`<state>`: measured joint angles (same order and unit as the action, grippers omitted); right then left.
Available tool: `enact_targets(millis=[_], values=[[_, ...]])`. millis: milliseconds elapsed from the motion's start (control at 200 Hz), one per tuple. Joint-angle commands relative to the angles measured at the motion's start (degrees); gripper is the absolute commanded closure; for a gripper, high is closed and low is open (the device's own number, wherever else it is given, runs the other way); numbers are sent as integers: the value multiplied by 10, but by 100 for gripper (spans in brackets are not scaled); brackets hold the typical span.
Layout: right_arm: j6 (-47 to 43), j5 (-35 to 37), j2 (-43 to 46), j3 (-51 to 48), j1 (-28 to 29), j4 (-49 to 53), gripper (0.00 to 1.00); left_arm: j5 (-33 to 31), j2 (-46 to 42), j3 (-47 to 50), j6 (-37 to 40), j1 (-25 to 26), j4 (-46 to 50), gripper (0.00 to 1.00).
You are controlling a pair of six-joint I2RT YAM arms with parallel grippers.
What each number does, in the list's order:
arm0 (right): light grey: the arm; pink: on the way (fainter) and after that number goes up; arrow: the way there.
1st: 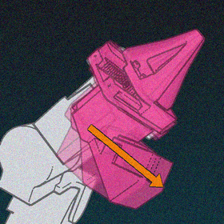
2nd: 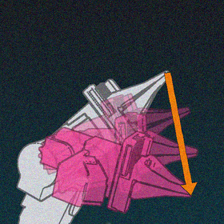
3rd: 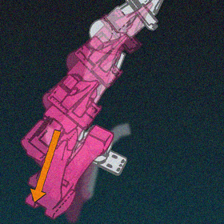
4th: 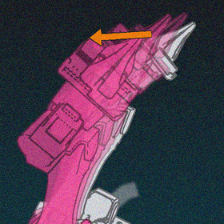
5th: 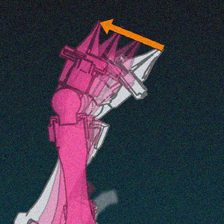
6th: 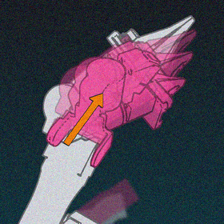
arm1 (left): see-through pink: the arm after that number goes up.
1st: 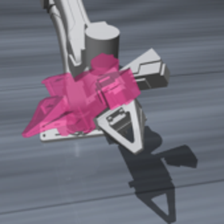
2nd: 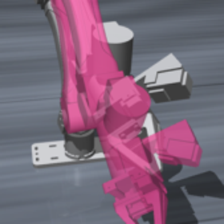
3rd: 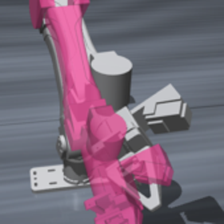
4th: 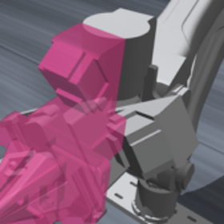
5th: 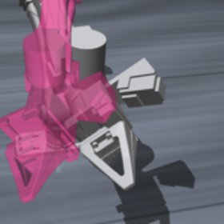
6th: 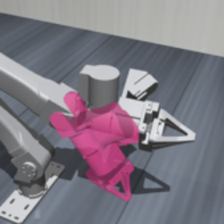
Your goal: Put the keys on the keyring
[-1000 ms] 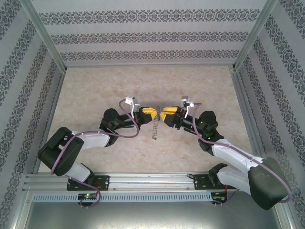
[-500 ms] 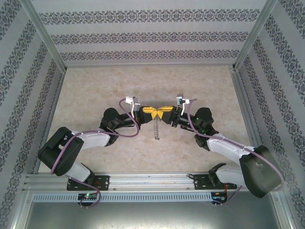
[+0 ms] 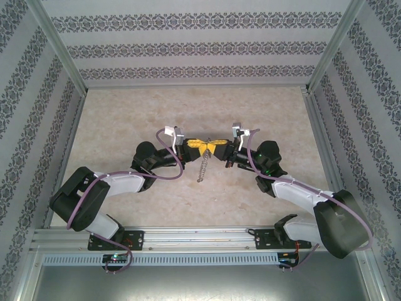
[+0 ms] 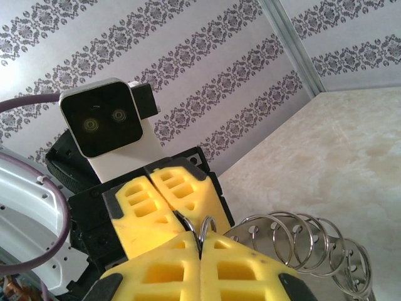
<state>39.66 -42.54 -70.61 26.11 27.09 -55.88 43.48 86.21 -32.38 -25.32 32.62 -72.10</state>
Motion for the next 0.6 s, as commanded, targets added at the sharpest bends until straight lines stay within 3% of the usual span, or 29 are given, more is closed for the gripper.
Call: enact_targets(millis=[0,90,320,595], values=[[-36,-14,4,23,-9,26,100,0,-38,-11,31,-8,18,78],[-80,-21,9,50,-16,109,100,11,-75,-20,53,-22,89,69],[-222,-26,12,128,-24,315,100,41,-163,-108,207,-39,453,60],[-329,-69,-24,222,-24,470,100,94,-110,-242,312,-44,725,59]])
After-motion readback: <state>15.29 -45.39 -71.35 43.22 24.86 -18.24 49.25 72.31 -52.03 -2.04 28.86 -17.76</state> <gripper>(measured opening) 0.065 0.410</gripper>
